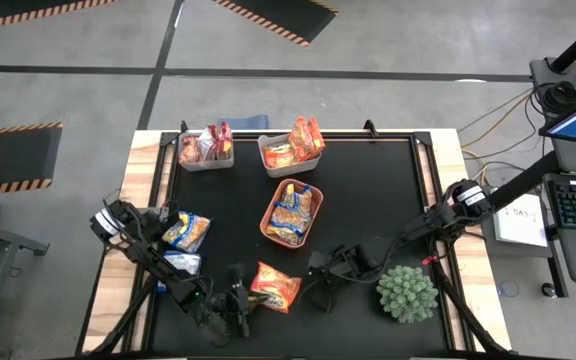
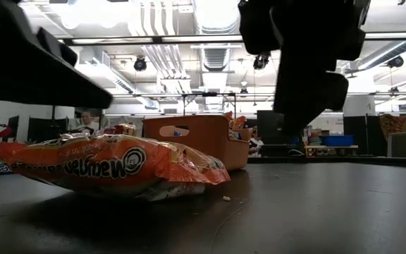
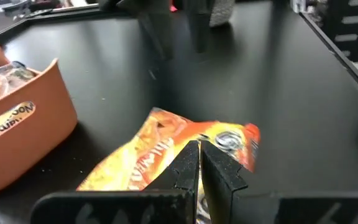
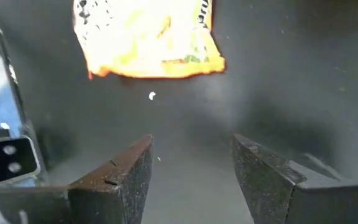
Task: Sort Maruchan noodles
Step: Put the orange bag into the white bin
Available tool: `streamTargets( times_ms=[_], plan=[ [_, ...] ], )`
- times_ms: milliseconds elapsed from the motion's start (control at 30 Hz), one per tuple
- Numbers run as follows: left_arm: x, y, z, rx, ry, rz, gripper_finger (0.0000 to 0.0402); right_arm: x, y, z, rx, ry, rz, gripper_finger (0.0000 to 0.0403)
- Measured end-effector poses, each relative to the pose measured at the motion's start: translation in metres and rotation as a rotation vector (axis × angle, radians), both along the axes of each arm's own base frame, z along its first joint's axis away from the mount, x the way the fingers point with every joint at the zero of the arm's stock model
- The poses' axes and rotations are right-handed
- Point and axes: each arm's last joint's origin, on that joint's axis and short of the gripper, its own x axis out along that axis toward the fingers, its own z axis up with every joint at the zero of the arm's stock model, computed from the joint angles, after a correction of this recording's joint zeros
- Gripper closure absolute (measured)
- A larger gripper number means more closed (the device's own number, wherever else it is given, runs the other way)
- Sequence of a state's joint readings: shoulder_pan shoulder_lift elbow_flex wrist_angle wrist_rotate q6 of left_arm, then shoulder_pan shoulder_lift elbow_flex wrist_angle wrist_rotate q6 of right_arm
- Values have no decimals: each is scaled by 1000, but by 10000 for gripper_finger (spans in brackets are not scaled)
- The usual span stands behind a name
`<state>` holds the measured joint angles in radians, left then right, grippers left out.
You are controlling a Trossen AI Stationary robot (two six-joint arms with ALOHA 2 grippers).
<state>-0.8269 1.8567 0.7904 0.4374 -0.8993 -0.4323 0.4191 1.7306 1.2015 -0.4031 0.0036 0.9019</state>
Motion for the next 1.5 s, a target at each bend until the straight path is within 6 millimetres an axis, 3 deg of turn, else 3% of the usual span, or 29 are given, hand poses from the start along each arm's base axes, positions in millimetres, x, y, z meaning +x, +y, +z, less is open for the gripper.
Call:
streamTargets(
  times_ms=[233, 400, 667, 1100, 1500],
  plan=[
    [-17, -8, -6, -7, 53, -14, 402, 1, 2, -15, 52, -136, 14, 200],
    [-18, -5, -9, -23, 36, 58, 402, -1, 0, -25, 65, -236, -36, 200],
    [-17, -4, -23, -16, 43, 92, 402, -6, -14, -39, 115, -171, -142, 189],
    [-16, -4, -31, -37, 48, 111, 402, 2, -15, -32, 142, -282, -125, 87],
    [-16, -4, -31, -37, 52, 110, 402, 6, -18, -30, 108, -341, -157, 74]
  ],
)
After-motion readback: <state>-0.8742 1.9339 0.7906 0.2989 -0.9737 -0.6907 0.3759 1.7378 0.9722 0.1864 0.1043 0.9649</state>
